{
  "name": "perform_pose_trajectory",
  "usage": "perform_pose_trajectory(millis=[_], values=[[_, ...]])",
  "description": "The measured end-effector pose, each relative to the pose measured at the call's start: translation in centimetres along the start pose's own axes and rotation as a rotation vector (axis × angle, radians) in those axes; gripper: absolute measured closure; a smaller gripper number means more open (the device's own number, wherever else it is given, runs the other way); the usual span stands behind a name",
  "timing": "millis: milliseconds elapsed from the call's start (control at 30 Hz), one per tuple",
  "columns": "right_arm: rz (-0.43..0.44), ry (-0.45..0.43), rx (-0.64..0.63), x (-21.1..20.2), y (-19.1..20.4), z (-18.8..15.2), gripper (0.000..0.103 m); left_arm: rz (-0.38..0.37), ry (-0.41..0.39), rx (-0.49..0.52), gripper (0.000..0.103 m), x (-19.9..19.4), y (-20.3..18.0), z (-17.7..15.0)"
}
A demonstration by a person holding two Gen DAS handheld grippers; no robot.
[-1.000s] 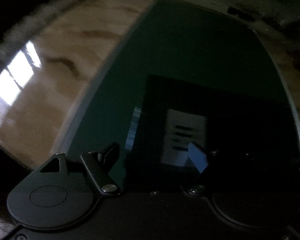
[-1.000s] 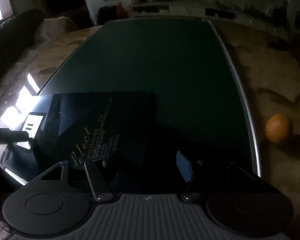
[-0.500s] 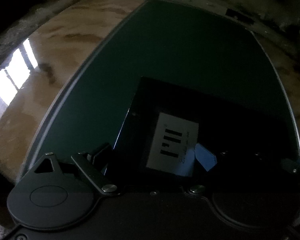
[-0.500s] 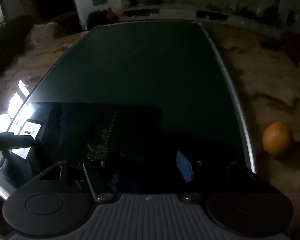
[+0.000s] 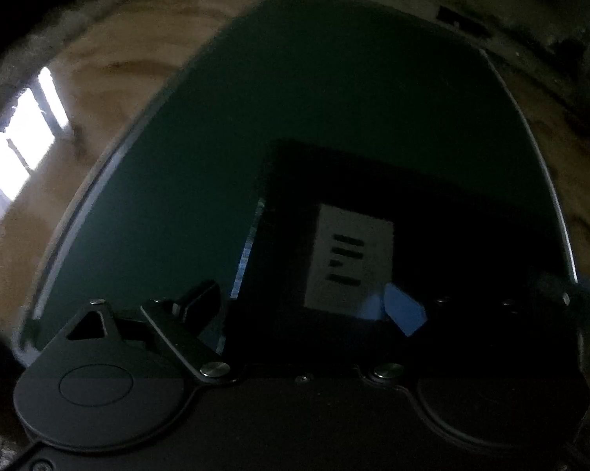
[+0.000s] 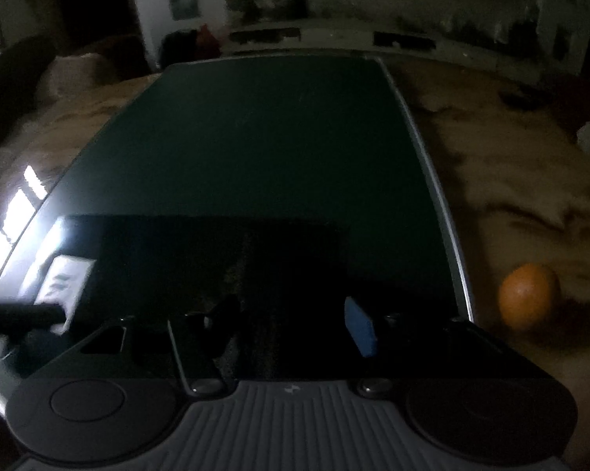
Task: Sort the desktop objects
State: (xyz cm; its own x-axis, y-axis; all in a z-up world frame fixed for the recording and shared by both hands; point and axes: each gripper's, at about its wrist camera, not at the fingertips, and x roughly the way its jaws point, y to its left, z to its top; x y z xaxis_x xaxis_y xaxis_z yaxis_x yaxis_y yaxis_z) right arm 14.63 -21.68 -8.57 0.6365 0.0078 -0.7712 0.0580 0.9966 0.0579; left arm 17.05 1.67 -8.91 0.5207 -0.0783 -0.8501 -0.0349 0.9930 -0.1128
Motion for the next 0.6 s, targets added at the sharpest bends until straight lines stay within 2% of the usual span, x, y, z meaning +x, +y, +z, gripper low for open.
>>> perform_pose_trajectory(millis=[100,233,267,300,367,467,600], values=[[0.004,-0.011,-0.043,-1.9,2.2,-1.2,0.04,0.03,-0.061,0.068,0.012,-1.6,-1.6,-0.5],[-0.021,0.034,-0.06,-1.7,3.8,-2.5,0.04,-0.002,-0.067,0.151,0.011,-2.0,-4.1,-1.8],[-0.031,0.056,-0.051,-1.2,3.8,-2.8,0.038,-0.003,-0.059,0.147,0.011,-1.7,-4.1,-2.0],[-0.045,0.035,-0.063,-1.2,3.9,-2.8,0.033,-0.005,-0.05,0.144,0.011,-1.3,-4.1,-2.2],[-0.067,0.026,-0.063,-1.3,4.0,-3.1,0.032,-0.015,-0.033,0.128,0.01,-0.8,-3.9,-2.4],[-0.08,0.013,-0.045,-1.1,3.9,-3.4,0.026,0.005,-0.042,0.154,0.008,-0.5,-4.0,-2.5],[-0.092,-0.008,-0.038,-0.9,3.8,-3.6,0.024,0.054,-0.045,0.162,0.005,-0.1,-4.7,-2.5]])
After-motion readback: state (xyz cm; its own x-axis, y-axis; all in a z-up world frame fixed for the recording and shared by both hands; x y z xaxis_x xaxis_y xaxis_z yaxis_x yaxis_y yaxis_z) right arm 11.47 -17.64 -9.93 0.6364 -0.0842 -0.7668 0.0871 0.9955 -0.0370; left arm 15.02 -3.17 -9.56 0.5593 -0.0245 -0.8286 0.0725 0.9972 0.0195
